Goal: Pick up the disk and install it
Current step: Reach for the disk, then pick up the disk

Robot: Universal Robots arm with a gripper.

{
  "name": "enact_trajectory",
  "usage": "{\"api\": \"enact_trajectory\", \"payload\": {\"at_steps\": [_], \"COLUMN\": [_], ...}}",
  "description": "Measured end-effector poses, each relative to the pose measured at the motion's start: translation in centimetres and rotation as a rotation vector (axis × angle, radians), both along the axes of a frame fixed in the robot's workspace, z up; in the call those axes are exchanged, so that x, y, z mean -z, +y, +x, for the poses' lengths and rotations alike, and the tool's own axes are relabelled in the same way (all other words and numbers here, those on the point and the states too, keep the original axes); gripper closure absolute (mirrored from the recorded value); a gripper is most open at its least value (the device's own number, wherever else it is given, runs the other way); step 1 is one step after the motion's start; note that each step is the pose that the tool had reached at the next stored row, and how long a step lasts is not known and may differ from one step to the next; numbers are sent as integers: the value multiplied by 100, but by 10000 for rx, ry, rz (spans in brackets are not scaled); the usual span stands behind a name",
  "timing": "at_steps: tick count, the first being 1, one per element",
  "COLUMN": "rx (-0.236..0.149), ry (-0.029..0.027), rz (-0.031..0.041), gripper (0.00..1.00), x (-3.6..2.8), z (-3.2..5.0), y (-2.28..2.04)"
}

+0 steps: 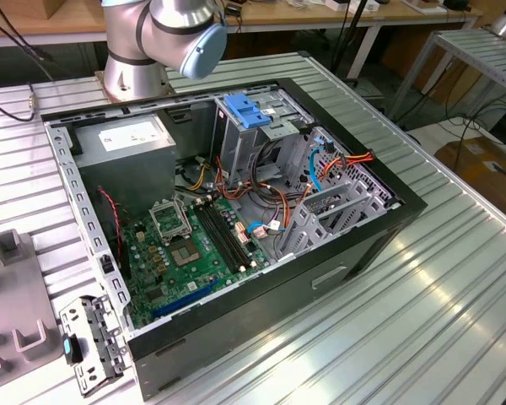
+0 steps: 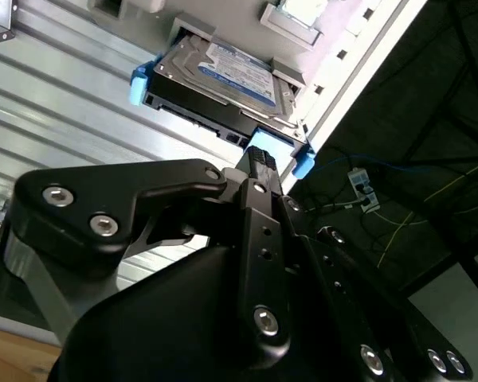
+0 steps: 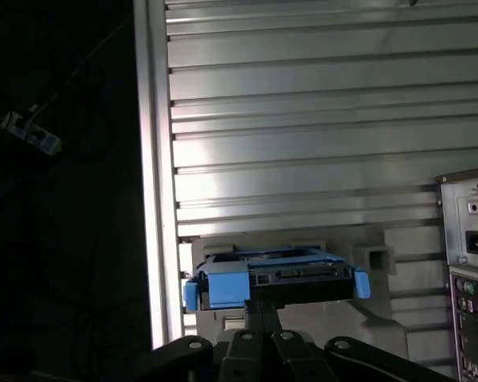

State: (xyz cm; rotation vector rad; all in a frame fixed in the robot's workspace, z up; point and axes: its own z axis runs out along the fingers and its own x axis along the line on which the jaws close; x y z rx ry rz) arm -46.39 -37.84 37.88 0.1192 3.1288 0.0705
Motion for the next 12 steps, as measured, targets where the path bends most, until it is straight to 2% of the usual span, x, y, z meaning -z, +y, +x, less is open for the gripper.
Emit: {"api": "enact_trajectory", "payload": {"at_steps": [1,2,12], "rx": [1,1,1], "ry": [13,16,16], "rz": [0,0,0], "gripper": [89,89,89], "x": [4,5,4], "z": [-55,-61,-64], "y": [13,14,14]}}
